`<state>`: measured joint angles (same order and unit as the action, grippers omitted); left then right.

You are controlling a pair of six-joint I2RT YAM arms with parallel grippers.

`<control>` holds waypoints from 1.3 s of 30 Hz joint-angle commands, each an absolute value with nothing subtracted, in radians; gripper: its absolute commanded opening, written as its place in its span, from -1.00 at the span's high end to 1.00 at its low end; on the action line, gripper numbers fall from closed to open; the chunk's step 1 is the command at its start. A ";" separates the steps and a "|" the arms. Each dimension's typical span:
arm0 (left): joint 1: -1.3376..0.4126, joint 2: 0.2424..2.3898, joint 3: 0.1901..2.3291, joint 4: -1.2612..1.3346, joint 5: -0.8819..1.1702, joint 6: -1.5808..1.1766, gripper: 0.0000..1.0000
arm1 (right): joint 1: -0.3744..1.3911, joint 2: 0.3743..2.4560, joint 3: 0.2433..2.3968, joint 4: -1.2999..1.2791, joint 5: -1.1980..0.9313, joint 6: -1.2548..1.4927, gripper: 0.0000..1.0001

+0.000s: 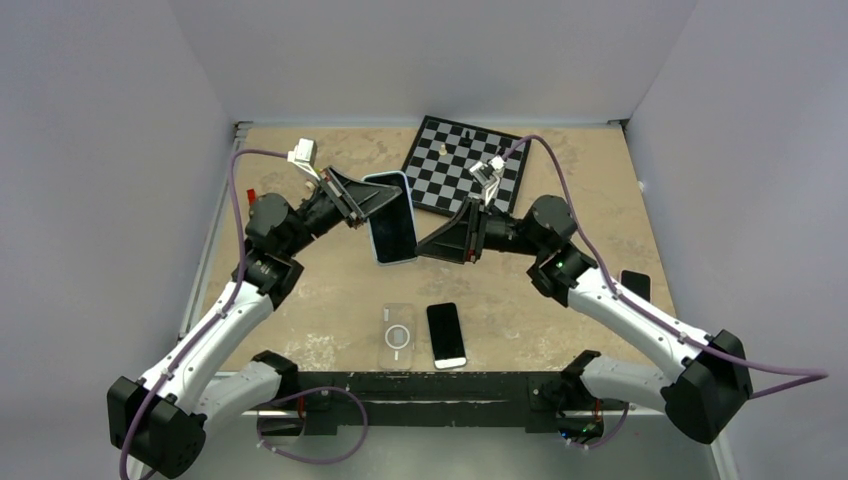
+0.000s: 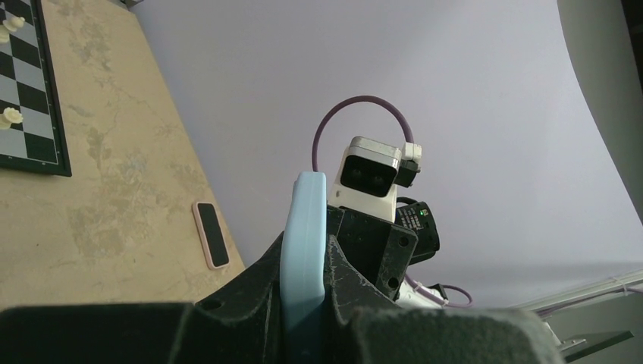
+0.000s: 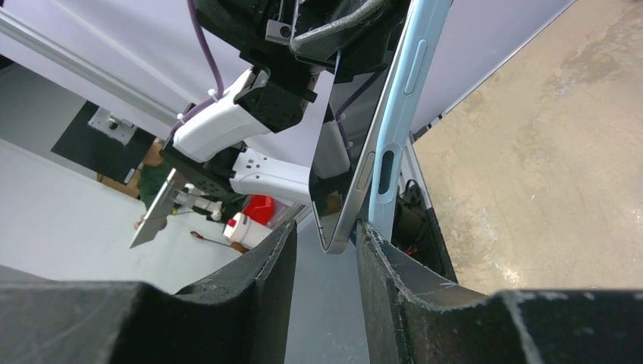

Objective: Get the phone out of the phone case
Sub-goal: Remove the phone case from the phone.

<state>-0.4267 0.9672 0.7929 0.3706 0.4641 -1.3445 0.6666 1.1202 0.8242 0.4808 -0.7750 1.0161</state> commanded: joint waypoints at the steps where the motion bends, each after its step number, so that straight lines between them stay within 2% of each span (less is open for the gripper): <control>1: -0.429 0.937 0.829 0.501 0.463 -1.388 1.00 | 0.691 1.154 0.828 0.410 -0.732 0.956 0.19; 8: -0.447 0.964 0.836 0.502 0.505 -1.376 1.00 | 0.701 1.209 0.860 0.505 -0.757 1.014 0.18; 16: -0.480 1.000 0.832 0.587 0.619 -1.373 1.00 | 0.695 1.337 0.936 0.740 -0.792 1.177 0.27; 18: -0.483 1.007 0.837 0.605 0.649 -1.375 1.00 | 0.692 1.361 0.949 0.771 -0.793 1.199 0.36; 22: -0.481 1.010 0.858 0.587 0.711 -1.349 1.00 | 0.669 1.385 0.951 0.828 -0.808 1.245 0.80; 23: -0.479 1.009 0.865 0.560 0.725 -1.329 0.88 | 0.659 1.381 0.943 0.834 -0.812 1.251 0.88; 24: -0.478 1.005 0.866 0.533 0.730 -1.305 0.50 | 0.647 1.373 0.932 0.843 -0.816 1.260 0.96; 26: -0.474 0.989 0.842 0.514 0.718 -1.270 -0.04 | 0.623 1.359 0.908 0.877 -0.837 1.285 1.00; 28: -0.459 0.981 0.812 0.532 0.715 -1.258 -0.37 | 0.604 1.349 0.896 0.910 -0.870 1.313 1.00; 31: -0.445 0.986 0.785 0.595 0.746 -1.228 -0.60 | 0.578 1.337 0.878 0.966 -0.928 1.371 1.00; 32: -0.443 0.988 0.782 0.605 0.762 -1.210 -0.62 | 0.569 1.334 0.875 0.979 -0.946 1.389 1.00; 39: -0.436 0.938 0.775 0.486 0.827 -0.958 -0.59 | 0.530 1.308 0.864 1.036 -1.019 1.456 1.00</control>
